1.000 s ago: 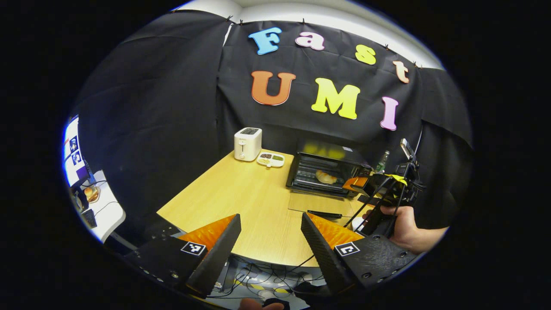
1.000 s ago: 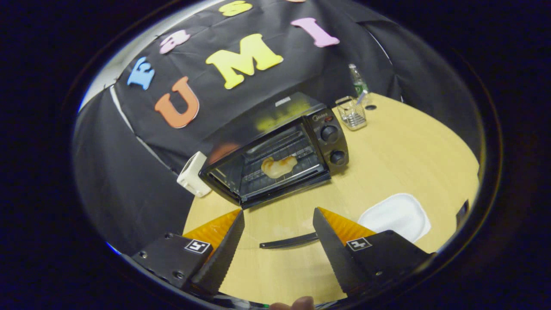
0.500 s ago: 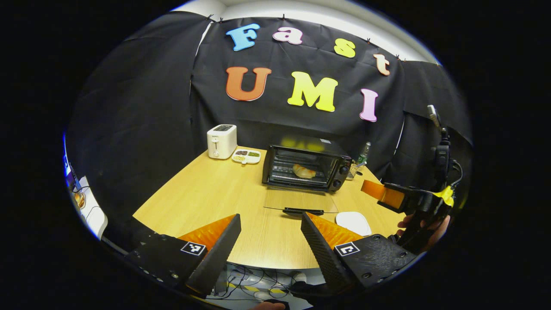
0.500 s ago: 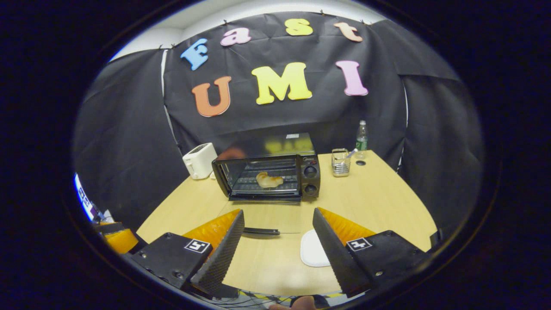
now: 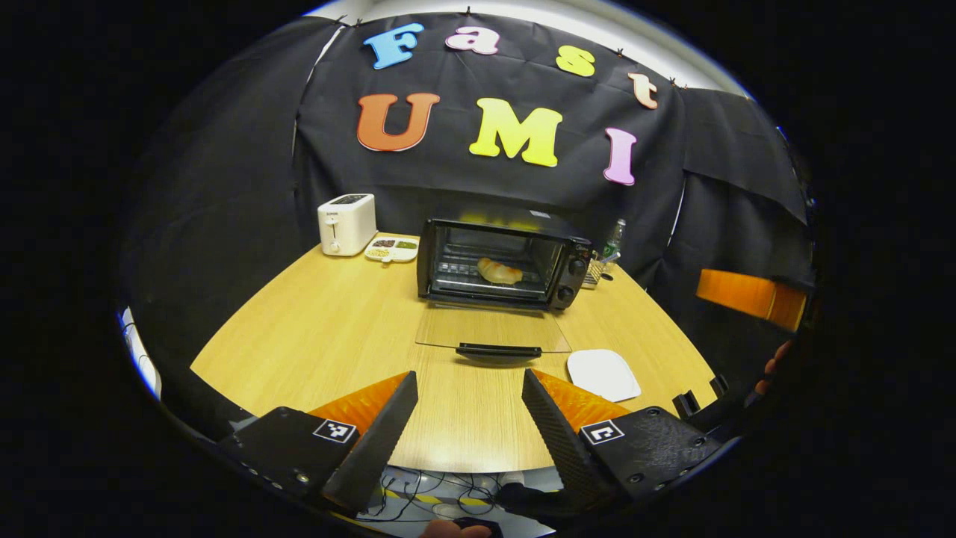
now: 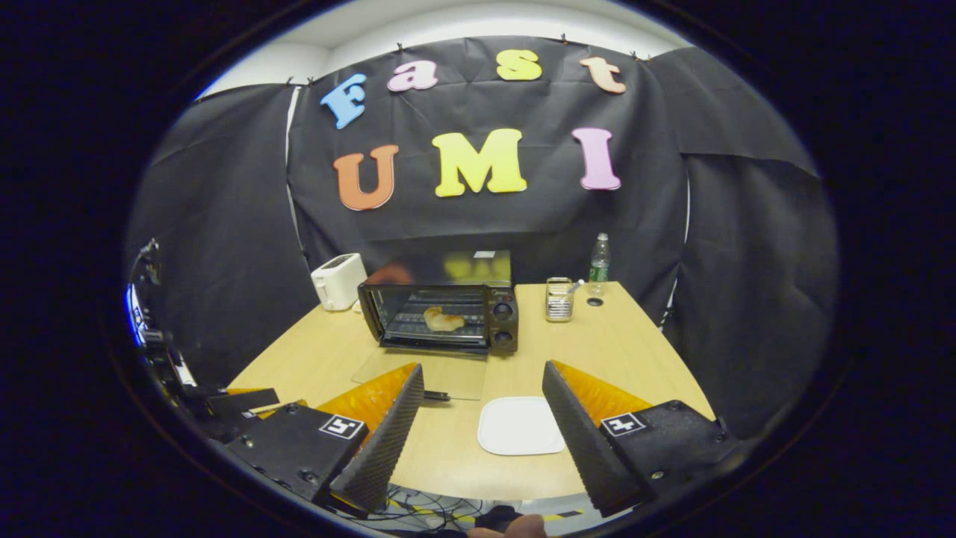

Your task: Open the electric oven with the left hand, put the food in, and close the electric oven.

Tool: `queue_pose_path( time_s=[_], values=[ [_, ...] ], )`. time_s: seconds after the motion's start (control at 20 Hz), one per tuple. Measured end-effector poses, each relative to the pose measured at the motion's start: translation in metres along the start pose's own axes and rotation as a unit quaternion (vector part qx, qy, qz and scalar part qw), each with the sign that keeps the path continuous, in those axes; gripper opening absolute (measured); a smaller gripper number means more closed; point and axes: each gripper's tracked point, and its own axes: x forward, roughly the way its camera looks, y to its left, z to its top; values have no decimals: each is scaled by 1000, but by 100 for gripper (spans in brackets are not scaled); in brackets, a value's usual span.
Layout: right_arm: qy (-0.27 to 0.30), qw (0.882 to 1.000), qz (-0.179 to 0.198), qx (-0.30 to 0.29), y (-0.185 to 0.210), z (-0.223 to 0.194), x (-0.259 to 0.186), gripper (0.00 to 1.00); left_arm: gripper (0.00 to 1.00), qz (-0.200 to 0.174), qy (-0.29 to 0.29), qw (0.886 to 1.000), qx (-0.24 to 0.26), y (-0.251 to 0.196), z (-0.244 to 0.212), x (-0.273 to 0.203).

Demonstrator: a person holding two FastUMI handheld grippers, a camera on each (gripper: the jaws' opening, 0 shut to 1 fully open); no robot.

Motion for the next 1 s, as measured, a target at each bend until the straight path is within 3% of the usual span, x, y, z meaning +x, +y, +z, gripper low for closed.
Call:
queue_pose_path(
  time_s=[0.15,0.35,0.5,1.0],
  values=[
    [11,1000,-16,-7,-16,-4,-4,96,94,-16,26,1000,0,-11,-31,39],
    [35,999,-31,-18,-36,-15,-3,97,94,-6,58,998,-4,-13,-60,81],
    [62,997,-36,-8,-47,-25,1,97,94,-4,65,998,-1,-22,-66,112],
    [73,996,-58,-1,-77,-10,15,97,94,27,104,994,-1,-26,-82,184]
  ],
)
